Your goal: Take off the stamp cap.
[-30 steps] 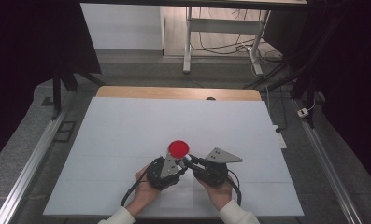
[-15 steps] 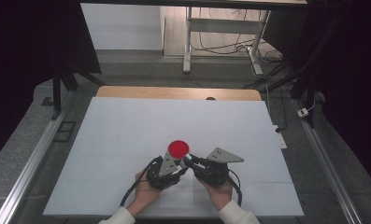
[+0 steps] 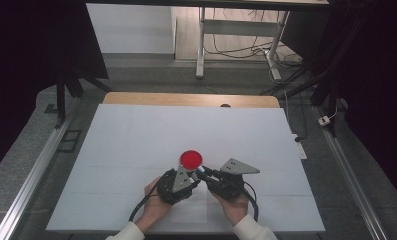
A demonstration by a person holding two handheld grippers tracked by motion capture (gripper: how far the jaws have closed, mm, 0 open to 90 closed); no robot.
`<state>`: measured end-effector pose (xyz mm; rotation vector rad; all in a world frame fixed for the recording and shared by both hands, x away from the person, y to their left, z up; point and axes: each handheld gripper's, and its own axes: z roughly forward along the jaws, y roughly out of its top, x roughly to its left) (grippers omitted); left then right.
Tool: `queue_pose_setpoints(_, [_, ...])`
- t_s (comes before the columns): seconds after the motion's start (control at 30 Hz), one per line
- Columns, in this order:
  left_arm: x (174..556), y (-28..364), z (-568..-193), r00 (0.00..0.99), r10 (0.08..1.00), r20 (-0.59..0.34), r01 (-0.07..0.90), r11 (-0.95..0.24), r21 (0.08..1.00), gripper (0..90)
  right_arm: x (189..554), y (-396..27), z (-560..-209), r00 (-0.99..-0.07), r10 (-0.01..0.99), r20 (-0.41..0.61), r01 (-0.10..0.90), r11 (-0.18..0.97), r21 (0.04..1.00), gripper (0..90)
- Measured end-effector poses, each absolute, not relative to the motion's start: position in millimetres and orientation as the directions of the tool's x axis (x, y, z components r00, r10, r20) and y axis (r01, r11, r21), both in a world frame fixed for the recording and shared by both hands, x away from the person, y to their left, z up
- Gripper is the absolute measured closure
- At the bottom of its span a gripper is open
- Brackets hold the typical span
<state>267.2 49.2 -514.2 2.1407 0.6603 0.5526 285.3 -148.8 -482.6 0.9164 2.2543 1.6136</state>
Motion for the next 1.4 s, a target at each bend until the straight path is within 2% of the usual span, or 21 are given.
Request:
queue_pose_setpoints(0.3, [271.4,53.7,-514.3,0.775,0.631,0.038,0.333,-0.458,0.824,65.7,283.7,-149.0,-481.6,-0.777,0.607,0.166,0.347,0.193,0.918,75.1])
queue_pose_setpoints(0.5, [269.9,52.5,-514.1,0.772,0.631,0.076,0.315,-0.484,0.816,65.7,283.8,-148.6,-481.6,-0.78,0.603,0.164,0.348,0.2,0.916,75.1])
queue_pose_setpoints(0.6, [268.4,51.4,-513.8,0.769,0.625,0.133,0.285,-0.522,0.804,65.7,284.3,-148.6,-482.4,-0.782,0.601,0.167,0.351,0.202,0.914,75.2])
queue_pose_setpoints(0.67, [266.7,47.9,-516.5,0.766,0.605,0.216,0.261,-0.601,0.755,65.8,284.2,-149.3,-481.9,-0.78,0.603,0.164,0.341,0.19,0.921,75.3])
queue_pose_setpoints(0.7, [266.2,47.4,-517.9,0.768,0.601,0.22,0.263,-0.61,0.748,65.8,284.0,-151.0,-479.4,-0.772,0.618,0.148,0.329,0.189,0.925,75.3])
queue_pose_setpoints(1.1, [266.5,56.6,-512.3,0.763,0.63,0.144,0.294,-0.536,0.791,65.7,289.9,-167.1,-472.8,-0.755,0.634,0.168,0.331,0.147,0.932,75.3])
queue_pose_setpoints(1.4, [262.0,82.7,-510.0,0.758,0.645,0.102,0.316,-0.499,0.807,65.4,291.2,-170.9,-470.0,-0.767,0.622,0.158,0.311,0.146,0.939,75.2])
